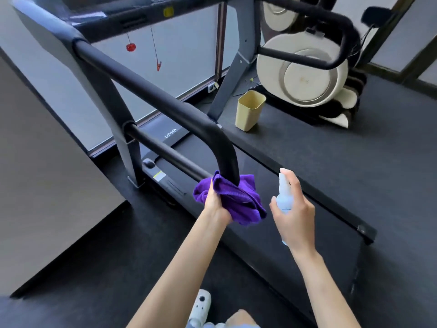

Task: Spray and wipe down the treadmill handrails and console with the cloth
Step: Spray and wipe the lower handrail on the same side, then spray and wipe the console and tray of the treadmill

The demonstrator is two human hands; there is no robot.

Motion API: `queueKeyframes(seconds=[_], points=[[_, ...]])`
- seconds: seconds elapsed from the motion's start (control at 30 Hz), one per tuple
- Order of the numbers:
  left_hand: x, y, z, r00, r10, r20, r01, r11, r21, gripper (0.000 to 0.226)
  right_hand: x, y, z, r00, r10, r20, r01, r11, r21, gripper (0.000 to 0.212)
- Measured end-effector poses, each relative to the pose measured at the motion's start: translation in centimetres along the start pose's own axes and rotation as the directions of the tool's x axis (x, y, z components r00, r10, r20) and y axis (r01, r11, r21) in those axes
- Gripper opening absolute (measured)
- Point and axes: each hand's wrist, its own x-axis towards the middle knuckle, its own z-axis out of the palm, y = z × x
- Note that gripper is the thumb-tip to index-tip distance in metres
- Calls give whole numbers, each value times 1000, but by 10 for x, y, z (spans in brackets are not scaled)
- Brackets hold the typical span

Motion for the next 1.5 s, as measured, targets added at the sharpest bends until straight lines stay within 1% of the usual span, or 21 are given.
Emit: queueKeyframes(seconds=[0.13, 0.2, 0.3, 0.4, 0.5, 0.57, 0.63, 0.7, 0.73, 0.8, 0.83, 0.87, 0.9, 0.97, 1.07, 1.1, 1.13, 1.2, 1.27, 1.37, 1.5], points=[[-10, -5, 8, 1000, 6, -20, -8, 995, -103, 46, 21, 10, 0, 997, -60, 47, 57, 997, 60, 73], [-13, -9, 11, 998, 47, -35, -50, 993, -108, 46, 32, 17, -2, 993, -91, 76, 85, 993, 80, 74], [-13, -19, 20, 981, 141, -131, -168, 958, -232, 40, 54, 37, -10, 978, -159, 132, 140, 980, 141, 73], [-14, -36, 35, 925, 294, -242, -359, 887, -292, 36, 74, 63, -24, 950, -215, 226, 176, 968, 180, 72], [-22, -44, 49, 894, 267, -359, -408, 818, -406, 44, 86, 93, -46, 923, -253, 291, 198, 959, 204, 73], [-26, -48, 56, 866, 263, -425, -449, 781, -434, 59, 95, 110, -59, 901, -263, 345, 200, 958, 206, 73], [-35, -51, 67, 803, 282, -525, -532, 736, -419, 71, 103, 122, -66, 883, -280, 376, 212, 954, 212, 73], [-41, -56, 81, 674, 287, -680, -618, 723, -308, 79, 108, 128, -68, 870, -287, 402, 206, 951, 232, 74], [-41, -59, 88, 570, 315, -759, -667, 717, -203, 80, 111, 129, -68, 864, -294, 409, 207, 947, 244, 74], [-38, -63, 101, 276, 463, -842, -798, 598, 68, 71, 117, 129, -67, 851, -322, 414, 223, 937, 270, 74], [-37, -65, 106, 123, 528, -840, -834, 514, 201, 65, 120, 129, -66, 845, -334, 417, 229, 932, 282, 73], [-36, -66, 109, 2, 574, -819, -841, 444, 309, 61, 122, 128, -66, 839, -345, 421, 232, 926, 296, 73], [-35, -64, 110, -83, 604, -793, -834, 393, 386, 60, 124, 127, -66, 832, -358, 424, 237, 920, 313, 73], [-34, -58, 111, -180, 645, -743, -794, 350, 496, 63, 129, 126, -65, 818, -388, 424, 254, 906, 340, 73], [-30, -46, 113, -187, 722, -666, -628, 433, 646, 84, 137, 127, -61, 809, -416, 414, 280, 893, 352, 73], [-28, -45, 111, -187, 760, -622, -578, 427, 696, 92, 139, 128, -60, 808, -418, 416, 282, 893, 350, 73], [-26, -47, 107, -201, 804, -560, -558, 376, 740, 101, 140, 128, -59, 806, -418, 418, 283, 893, 349, 73], [-22, -51, 92, -254, 876, -411, -577, 204, 791, 111, 140, 130, -57, 795, -427, 430, 284, 890, 357, 74], [-17, -54, 71, -262, 913, -314, -612, 95, 785, 106, 137, 130, -53, 773, -437, 460, 285, 887, 363, 74], [-16, -50, 59, -185, 919, -349, -693, 130, 709, 89, 136, 128, -47, 752, -444, 488, 282, 885, 370, 73], [-14, -41, 68, -184, 867, -462, -741, 186, 645, 78, 141, 129, -41, 755, -432, 493, 254, 886, 388, 73]])
